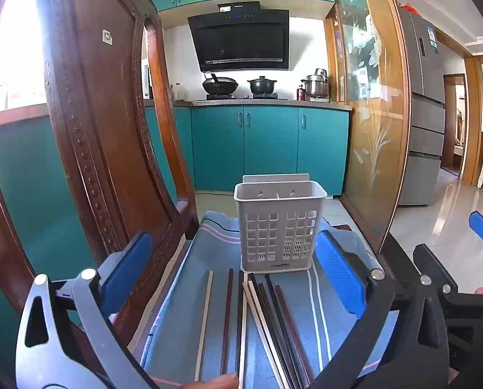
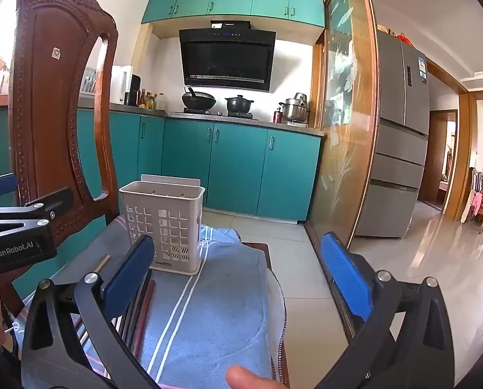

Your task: Organize utensils

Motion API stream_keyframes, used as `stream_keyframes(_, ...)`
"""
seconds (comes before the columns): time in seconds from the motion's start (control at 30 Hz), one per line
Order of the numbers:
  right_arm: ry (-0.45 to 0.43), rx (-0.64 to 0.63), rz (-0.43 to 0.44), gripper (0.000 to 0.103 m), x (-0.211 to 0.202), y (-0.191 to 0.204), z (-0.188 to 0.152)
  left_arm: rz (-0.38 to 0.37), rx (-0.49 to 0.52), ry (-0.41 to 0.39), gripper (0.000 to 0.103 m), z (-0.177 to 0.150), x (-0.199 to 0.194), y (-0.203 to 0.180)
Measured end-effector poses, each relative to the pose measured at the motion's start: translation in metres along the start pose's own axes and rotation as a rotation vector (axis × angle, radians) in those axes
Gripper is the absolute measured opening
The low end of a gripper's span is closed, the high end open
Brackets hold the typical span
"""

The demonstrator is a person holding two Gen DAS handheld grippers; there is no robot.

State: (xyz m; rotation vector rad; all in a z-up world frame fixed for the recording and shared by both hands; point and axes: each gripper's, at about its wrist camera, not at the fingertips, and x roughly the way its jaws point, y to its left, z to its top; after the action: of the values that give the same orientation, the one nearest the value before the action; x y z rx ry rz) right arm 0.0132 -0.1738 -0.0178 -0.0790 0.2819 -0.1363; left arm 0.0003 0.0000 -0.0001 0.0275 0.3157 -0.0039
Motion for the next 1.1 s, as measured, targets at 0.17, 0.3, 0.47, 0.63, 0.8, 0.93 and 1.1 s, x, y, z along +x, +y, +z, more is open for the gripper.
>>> stream_keyframes(0.17, -0.003, 0.003, 0.001, 0.100, 0.0003, -0.0015, 0.0016, 0.005, 0.002, -0.007, 0.100, 0.0003, -0.0014, 0.0000)
stream_keyframes(0.3, -0.006, 0.010, 0.004, 0.100, -0.0018, 0.0009, 0.0009, 0.001, 0.004, 0.003, 0.100, 0.0003, -0.0001, 0.0000)
stream_keyframes(0.47, -0.007, 0.011, 0.007, 0.100, -0.0037, 0.0006, 0.0019, 0.001, 0.005, 0.004, 0.100, -0.0034, 0.0014, -0.0059)
stream_keyframes(0.63, -0.008, 0.013, 0.013, 0.100, -0.0034, -0.0008, 0.0031, 0.003, 0.009, 0.002, 0.100, -0.0009, 0.0023, -0.0025)
stream_keyframes(0.8, -0.008, 0.013, 0.012, 0.100, -0.0028, 0.0001, 0.0035, 0.004, 0.010, 0.000, 0.100, -0.0020, 0.0016, -0.0021)
stream_keyframes(0.93, -0.008, 0.013, 0.014, 0.100, -0.0035, -0.0005, 0.0031, 0.004, 0.011, 0.000, 0.100, -0.0023, 0.0013, -0.0019)
stream_keyframes(1.1, -0.009, 0.015, 0.014, 0.100, -0.0030, -0.0008, 0.0030, 0.005, 0.014, 0.000, 0.100, -0.0029, 0.0030, -0.0024)
